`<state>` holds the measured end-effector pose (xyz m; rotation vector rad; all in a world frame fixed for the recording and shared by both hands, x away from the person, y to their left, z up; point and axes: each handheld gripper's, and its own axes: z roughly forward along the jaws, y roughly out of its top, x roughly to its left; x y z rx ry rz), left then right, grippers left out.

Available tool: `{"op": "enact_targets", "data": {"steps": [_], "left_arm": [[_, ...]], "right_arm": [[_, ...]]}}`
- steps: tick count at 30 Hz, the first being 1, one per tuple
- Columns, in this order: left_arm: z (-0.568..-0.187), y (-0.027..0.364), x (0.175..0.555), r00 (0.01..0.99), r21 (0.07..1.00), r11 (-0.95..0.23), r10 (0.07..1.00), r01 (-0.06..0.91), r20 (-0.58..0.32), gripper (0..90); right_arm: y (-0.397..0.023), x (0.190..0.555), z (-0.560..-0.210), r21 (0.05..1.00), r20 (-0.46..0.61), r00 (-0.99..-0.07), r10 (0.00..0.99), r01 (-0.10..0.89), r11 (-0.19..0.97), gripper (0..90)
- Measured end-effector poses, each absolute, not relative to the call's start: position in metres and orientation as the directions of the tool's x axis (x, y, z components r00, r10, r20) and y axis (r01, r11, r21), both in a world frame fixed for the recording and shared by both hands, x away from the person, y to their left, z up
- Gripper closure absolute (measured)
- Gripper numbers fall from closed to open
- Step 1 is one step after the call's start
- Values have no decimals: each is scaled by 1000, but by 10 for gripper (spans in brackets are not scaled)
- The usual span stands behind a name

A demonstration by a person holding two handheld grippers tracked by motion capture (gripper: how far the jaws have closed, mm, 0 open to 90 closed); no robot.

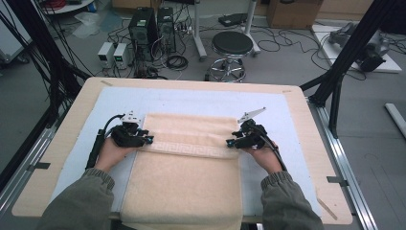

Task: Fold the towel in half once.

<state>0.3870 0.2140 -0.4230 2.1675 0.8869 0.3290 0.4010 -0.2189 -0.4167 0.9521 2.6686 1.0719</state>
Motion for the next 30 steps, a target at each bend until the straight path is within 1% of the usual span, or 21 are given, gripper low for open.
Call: {"op": "enact_targets", "data": {"steps": [2,5,7,11,14,18,19,21,25,30], "left_arm": [[-421,214,385,733,735,-478,679,482,-39,721],[-419,216,381,736,755,-467,677,459,-29,771],[-416,218,377,735,768,-459,678,446,-22,779],[-407,221,367,739,798,-436,674,416,-16,784],[-395,224,355,747,825,-424,665,373,4,784],[-382,226,330,752,859,-420,656,293,64,777],[-381,229,319,756,869,-415,651,270,76,777],[-381,233,301,758,875,-418,645,246,95,779],[-386,242,264,778,880,-416,622,228,93,784],[-387,250,208,829,872,-438,555,218,73,777]], "right_arm": [[-216,400,-416,656,137,-812,568,503,562,686],[-213,397,-413,662,146,-829,540,488,570,753],[-211,393,-410,668,138,-839,527,471,575,769],[-209,383,-398,699,108,-862,495,420,579,782],[-212,373,-387,727,98,-873,479,391,565,786],[-217,354,-371,756,69,-888,454,343,557,788],[-217,349,-367,759,62,-890,452,336,558,788],[-219,332,-358,777,30,-902,430,292,558,789],[-223,298,-350,797,-1,-923,384,232,558,791],[-229,248,-354,819,50,-949,312,218,531,779]]}}
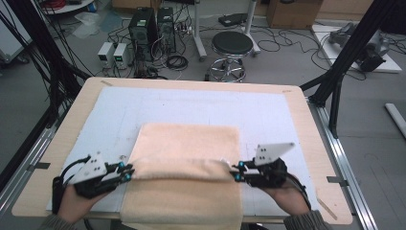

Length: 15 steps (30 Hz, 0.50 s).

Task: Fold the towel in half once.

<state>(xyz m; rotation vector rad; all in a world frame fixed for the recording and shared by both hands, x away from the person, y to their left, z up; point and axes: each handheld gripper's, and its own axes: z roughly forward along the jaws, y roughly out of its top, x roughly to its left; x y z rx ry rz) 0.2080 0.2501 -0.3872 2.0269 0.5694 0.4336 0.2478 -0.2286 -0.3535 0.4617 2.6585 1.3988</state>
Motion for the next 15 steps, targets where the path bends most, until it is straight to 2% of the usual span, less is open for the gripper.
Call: {"op": "enact_targets", "data": {"steps": [3,5,15], "left_arm": [[-383,256,188,830,876,-424,555,229,51,669],[-380,257,184,829,878,-424,556,224,57,601],[-396,249,235,793,871,-420,606,253,61,563]], "right_arm": [[-230,225,-355,832,71,-958,279,211,513,669],[-231,222,-356,830,66,-959,277,207,518,637],[-226,276,-371,806,68,-925,373,271,526,534]]}}
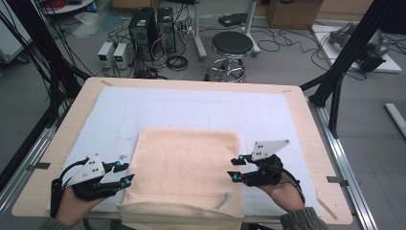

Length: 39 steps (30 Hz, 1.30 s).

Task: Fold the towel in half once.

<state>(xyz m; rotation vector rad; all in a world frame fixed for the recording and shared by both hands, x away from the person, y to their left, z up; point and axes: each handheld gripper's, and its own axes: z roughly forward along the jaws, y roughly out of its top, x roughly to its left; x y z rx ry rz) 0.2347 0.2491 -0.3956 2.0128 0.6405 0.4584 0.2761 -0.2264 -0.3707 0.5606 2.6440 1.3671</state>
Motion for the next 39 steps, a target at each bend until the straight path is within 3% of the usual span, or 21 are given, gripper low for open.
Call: {"op": "enact_targets", "data": {"steps": [16,25,30,33,35,39], "left_arm": [[-410,234,322,700,856,-400,712,329,64,478],[-425,235,380,601,821,-319,798,474,-36,505],[-431,233,397,602,788,-334,796,516,-57,457],[-438,228,402,619,752,-374,783,542,-56,462],[-440,227,402,621,750,-367,780,550,-74,525],[-439,224,401,629,753,-375,775,541,-66,673]], "right_arm": [[-230,356,-400,769,37,-828,560,381,514,403],[-230,394,-420,740,53,-785,617,446,504,344],[-232,406,-429,717,73,-783,618,471,514,344],[-231,409,-433,699,89,-789,608,484,527,391],[-230,411,-436,692,100,-801,590,483,537,461],[-224,415,-434,680,129,-832,540,471,562,737]]}}
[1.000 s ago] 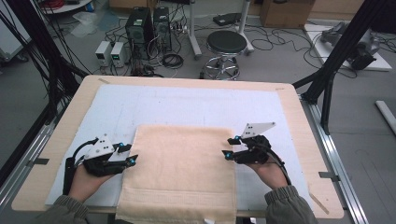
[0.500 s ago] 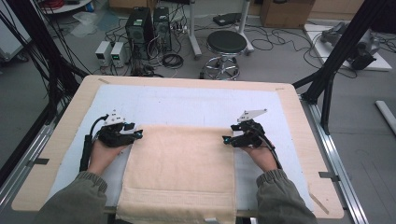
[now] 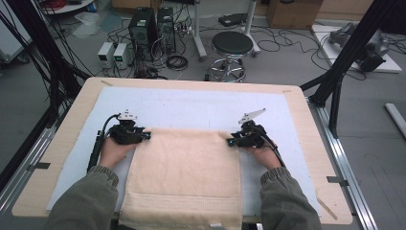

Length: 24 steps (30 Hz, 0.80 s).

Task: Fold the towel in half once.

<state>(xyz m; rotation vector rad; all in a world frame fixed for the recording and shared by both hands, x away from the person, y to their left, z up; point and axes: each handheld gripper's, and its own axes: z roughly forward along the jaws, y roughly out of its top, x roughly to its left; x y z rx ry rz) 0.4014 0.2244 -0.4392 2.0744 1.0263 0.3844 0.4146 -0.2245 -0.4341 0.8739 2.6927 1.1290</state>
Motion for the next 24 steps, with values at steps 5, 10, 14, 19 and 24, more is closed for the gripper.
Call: {"op": "enact_targets", "data": {"steps": [5,10,14,19,24], "left_arm": [[-431,220,403,605,758,-409,796,508,25,831],[-406,218,415,544,792,-376,836,481,67,843],[-368,219,428,512,833,-354,853,424,102,844],[-339,212,447,470,834,-367,870,412,150,761],[-345,220,445,518,823,-362,850,437,98,605]], "right_arm": [[-218,422,-426,667,91,-838,538,453,591,800],[-216,437,-397,706,44,-812,582,438,556,805],[-212,452,-360,738,-18,-793,609,400,543,806],[-210,470,-332,765,-38,-755,654,399,505,726],[-214,473,-345,739,20,-744,668,461,491,524]]}}
